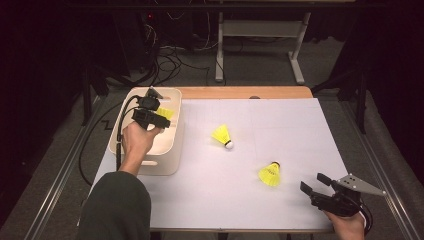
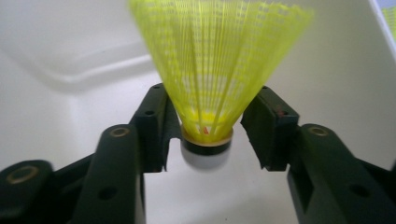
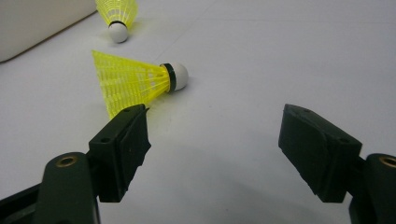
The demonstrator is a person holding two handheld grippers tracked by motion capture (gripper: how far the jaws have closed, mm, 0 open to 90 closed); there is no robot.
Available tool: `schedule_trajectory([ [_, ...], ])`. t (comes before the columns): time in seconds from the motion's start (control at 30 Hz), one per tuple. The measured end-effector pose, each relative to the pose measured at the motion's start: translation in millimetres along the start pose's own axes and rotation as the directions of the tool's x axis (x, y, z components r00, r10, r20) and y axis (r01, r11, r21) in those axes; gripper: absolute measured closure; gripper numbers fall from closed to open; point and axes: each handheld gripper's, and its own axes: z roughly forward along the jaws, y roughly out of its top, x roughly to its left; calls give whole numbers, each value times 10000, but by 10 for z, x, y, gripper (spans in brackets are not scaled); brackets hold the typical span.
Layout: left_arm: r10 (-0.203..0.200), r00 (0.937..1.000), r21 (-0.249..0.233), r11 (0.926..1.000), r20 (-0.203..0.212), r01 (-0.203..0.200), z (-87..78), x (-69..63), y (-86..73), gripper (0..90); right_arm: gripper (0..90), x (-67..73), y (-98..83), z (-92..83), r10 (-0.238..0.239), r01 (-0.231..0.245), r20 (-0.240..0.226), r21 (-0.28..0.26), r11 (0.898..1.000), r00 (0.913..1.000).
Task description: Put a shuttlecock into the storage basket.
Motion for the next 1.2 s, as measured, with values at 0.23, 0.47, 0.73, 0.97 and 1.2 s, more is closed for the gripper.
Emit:
schedule_trajectory([
  [0.23,-17,10000,-206,9998,-67,16,-62,9,-25,389,250,2,0,1,-20,20,17,-12,10000,10000],
  [0.47,-67,10000,-641,9979,41,69,-161,37,-61,344,250,3,0,2,-21,21,26,-10,10000,10000],
  [0.73,-37,9996,-1100,9939,263,65,-260,29,-91,333,250,5,1,3,-30,30,36,-4,10000,10000],
  [0.97,135,9979,-1488,9889,632,-39,-336,-22,-111,324,250,6,1,2,-36,36,44,-5,10000,10000],
  [1.2,361,9966,-1685,9854,736,-233,-402,-68,-134,319,250,6,2,2,-40,40,35,-12,10000,10000],
])
